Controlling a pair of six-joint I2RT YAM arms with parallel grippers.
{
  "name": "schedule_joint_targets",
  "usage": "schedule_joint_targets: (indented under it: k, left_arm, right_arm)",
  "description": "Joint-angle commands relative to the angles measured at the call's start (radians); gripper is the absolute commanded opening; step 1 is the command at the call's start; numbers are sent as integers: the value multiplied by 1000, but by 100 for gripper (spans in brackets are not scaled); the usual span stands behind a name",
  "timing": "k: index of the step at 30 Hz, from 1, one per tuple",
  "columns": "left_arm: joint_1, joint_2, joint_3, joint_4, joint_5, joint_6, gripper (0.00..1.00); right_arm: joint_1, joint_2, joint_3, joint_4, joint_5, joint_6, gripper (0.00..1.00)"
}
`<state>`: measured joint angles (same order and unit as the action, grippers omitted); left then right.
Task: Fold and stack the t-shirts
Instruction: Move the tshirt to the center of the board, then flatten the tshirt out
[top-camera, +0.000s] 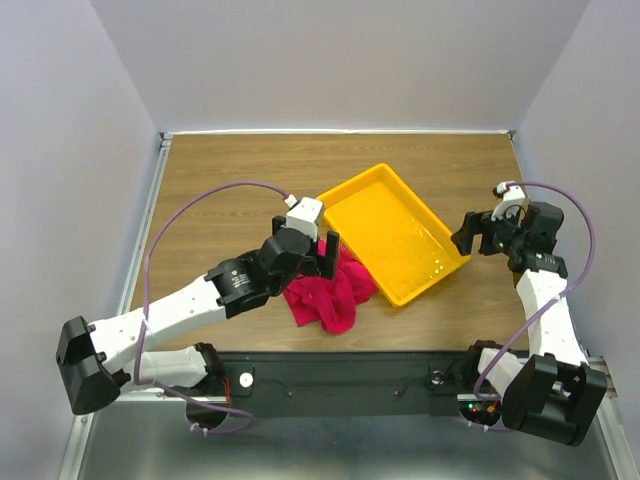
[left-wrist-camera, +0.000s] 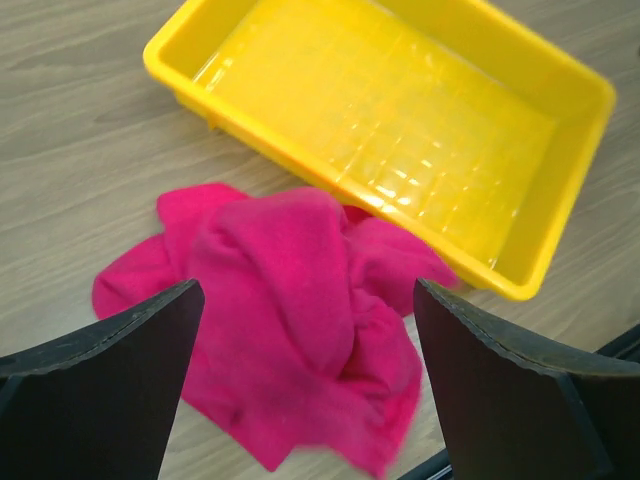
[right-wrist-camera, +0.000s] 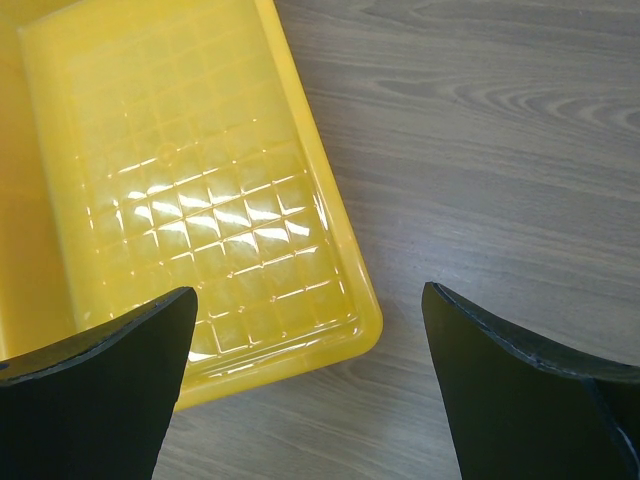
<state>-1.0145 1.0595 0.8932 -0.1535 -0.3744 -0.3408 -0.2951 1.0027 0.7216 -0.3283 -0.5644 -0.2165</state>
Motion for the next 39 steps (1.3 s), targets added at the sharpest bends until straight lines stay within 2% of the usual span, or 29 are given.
schedule_joint_targets:
  k: [1,4,7,8,9,10,12,13,15,16,17,22,25,29,34,36,39]
  left_arm:
    - [1,-93,12,-9,-107,-49,99]
    - [16,-151,9,31,-124,-44,99]
    - [108,-161,36,86,-55,-11,99]
    - [147,-118,50,94,41,5,98]
    - [260,-84,68,98,108,5,98]
    - [314,0,108,110,276,11,97]
    - [401,101,157,123,423,60,96]
    - [445,217,230,105,501,84,95]
    - [471,336,320,82,590,179,93]
    - [482,393,417,45,618,206,90]
    - [482,499,465,29,635,244,88]
    - [482,808,753,-65,628,396,79]
    - [482,924,895,-136,591,422,79]
    - [479,1101,1012,-188,504,465,79]
    - [467,1206,1114,-227,457,502,79]
    - [462,1257,1151,-248,436,511,75]
    - [444,1309,1207,-276,434,526,63]
  right_arm:
    - [-10,-13,-10,48,3,-20,100]
    - [-10,-3,-8,48,-6,-18,100]
    - [-10,2,-10,48,-14,-20,100]
    - [-10,4,-10,48,-14,-20,100]
    - [-10,5,-10,48,-17,-20,100]
    - [-10,7,-10,48,-17,-20,100]
    - [-10,5,-11,48,-15,-20,100]
    - [-12,5,-13,46,-14,-20,100]
    - [-12,1,-16,48,-23,-18,100]
    - [-12,-1,-17,48,-26,-20,100]
    - [-12,-1,-19,48,-32,-18,100]
    - [-13,-1,-21,46,-32,-18,100]
    - [-13,4,-19,46,-35,-18,100]
    - [-13,8,-19,46,-37,-18,100]
    - [-13,14,-17,46,-38,-18,100]
    - [-13,17,-16,46,-38,-17,100]
    - [-15,22,-16,46,-37,-17,100]
